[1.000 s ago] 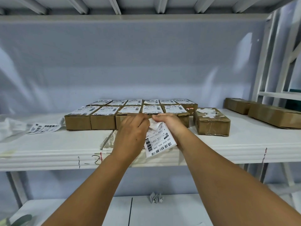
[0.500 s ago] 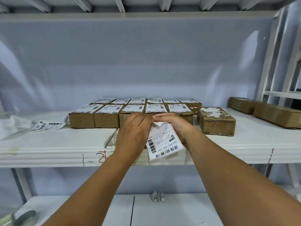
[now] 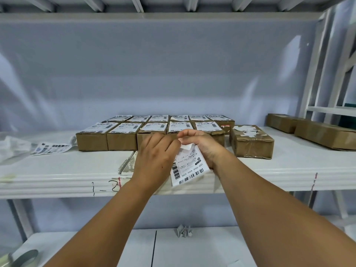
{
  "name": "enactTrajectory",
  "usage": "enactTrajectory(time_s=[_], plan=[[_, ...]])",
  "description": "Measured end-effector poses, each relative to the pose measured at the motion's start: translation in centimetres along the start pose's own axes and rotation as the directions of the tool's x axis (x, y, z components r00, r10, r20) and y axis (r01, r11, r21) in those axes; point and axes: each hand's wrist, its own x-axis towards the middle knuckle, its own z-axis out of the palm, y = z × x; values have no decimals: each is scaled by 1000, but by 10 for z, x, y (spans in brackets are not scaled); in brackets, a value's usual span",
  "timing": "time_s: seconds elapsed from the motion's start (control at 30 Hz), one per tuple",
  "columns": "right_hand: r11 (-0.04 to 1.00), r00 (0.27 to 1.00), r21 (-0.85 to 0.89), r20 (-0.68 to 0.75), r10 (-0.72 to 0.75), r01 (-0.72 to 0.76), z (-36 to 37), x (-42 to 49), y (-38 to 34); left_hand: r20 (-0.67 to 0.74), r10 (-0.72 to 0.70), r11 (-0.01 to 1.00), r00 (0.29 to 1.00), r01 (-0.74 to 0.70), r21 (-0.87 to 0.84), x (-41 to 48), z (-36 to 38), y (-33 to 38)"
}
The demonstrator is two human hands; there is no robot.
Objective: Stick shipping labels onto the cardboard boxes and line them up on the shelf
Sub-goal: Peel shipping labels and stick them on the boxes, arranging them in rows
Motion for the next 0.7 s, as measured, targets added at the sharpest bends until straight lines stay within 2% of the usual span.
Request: enactTrajectory(time_s=[0.2,0.47,0.7], plan=[[999,996,48,-86,-3,7,2,2,3,54,-16,993,998,10,116,0,0,0],[994,984,105,-178,-25,44,1,2,4,150,-12,999,989,17,-38,0,6,-1],[995,976,95,-219,-11,33,1,3,4,206,18,998,978,-7,-56,5,0,2]])
